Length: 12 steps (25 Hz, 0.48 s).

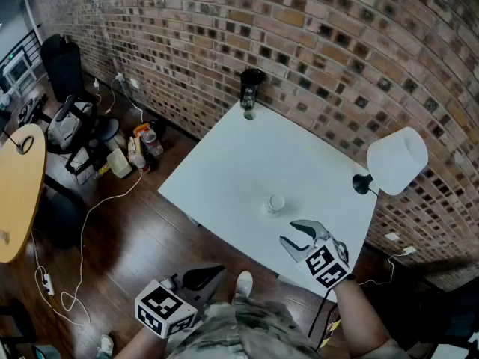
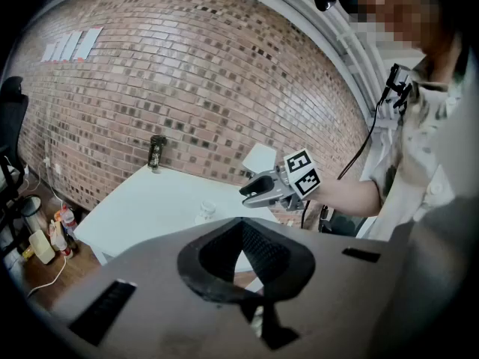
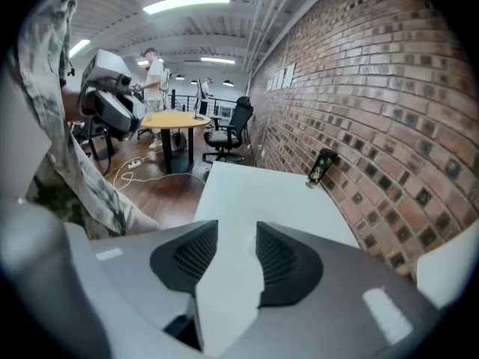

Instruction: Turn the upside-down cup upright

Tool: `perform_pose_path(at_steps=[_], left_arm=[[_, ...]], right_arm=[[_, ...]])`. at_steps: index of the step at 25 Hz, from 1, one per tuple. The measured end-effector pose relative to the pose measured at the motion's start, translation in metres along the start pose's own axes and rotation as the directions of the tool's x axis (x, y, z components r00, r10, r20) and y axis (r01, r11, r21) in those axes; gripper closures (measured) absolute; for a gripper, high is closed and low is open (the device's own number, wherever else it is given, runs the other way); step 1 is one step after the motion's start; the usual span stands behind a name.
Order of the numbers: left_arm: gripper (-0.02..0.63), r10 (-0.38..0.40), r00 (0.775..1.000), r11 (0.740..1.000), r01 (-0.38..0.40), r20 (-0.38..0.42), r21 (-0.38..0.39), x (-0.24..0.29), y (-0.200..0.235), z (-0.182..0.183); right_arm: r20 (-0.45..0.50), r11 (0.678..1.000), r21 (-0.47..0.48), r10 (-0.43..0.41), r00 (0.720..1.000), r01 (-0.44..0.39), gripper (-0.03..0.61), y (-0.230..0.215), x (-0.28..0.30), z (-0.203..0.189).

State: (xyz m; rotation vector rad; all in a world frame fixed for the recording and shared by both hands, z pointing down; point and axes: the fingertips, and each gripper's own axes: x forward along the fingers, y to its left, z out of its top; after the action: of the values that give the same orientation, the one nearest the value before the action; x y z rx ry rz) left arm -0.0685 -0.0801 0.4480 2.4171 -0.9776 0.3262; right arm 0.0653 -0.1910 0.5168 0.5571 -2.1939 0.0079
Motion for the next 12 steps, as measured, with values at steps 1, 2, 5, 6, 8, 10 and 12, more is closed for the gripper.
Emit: perform_pose_path(at_steps=[1, 2, 5, 6, 8, 10, 12], left_arm=[[0.607, -0.009, 1.000, 1.000, 0.009, 0.003, 0.008, 0.004, 0.004, 0.005], [0.607, -0.017, 1.000, 1.000, 0.016, 0.004, 0.015, 0.008, 0.008, 0.010], [0.607, -0.028, 1.000, 0.999, 0.028, -0.012, 0.024, 0.016, 0.026, 0.018], [0.607, -0.031, 0.999, 0.999, 0.031, -0.018, 0.025, 0.017, 0.033, 0.022], [0.607, -0.034, 0.999, 0.999, 0.035, -0.029, 0.025, 0.018, 0.044, 0.026], [0.607, -0.029, 0.999, 0.999, 0.031, -0.043, 0.029, 0.018, 0.057, 0.030], [0.607, -0.021, 0.999, 0.999, 0.023, -0.043, 0.037, 0.017, 0.070, 0.037]], right_arm=[[-0.027, 1.000, -0.027, 0.002, 1.000, -0.003, 0.402, -0.010, 0.010, -0.001], [-0.054, 0.999, -0.054, 0.005, 0.999, -0.007, 0.384, -0.018, 0.019, -0.002], [-0.136, 0.992, -0.121, 0.022, 0.990, -0.038, 0.338, -0.038, 0.050, -0.006], [-0.159, 0.989, -0.138, 0.027, 0.987, -0.049, 0.327, -0.044, 0.060, -0.007], [-0.206, 0.984, -0.161, 0.045, 0.977, -0.079, 0.322, -0.052, 0.080, -0.010], [-0.269, 0.973, -0.194, 0.069, 0.961, -0.124, 0.312, -0.057, 0.100, -0.016], [-0.331, 0.959, -0.228, 0.084, 0.940, -0.166, 0.305, -0.063, 0.118, -0.023]])
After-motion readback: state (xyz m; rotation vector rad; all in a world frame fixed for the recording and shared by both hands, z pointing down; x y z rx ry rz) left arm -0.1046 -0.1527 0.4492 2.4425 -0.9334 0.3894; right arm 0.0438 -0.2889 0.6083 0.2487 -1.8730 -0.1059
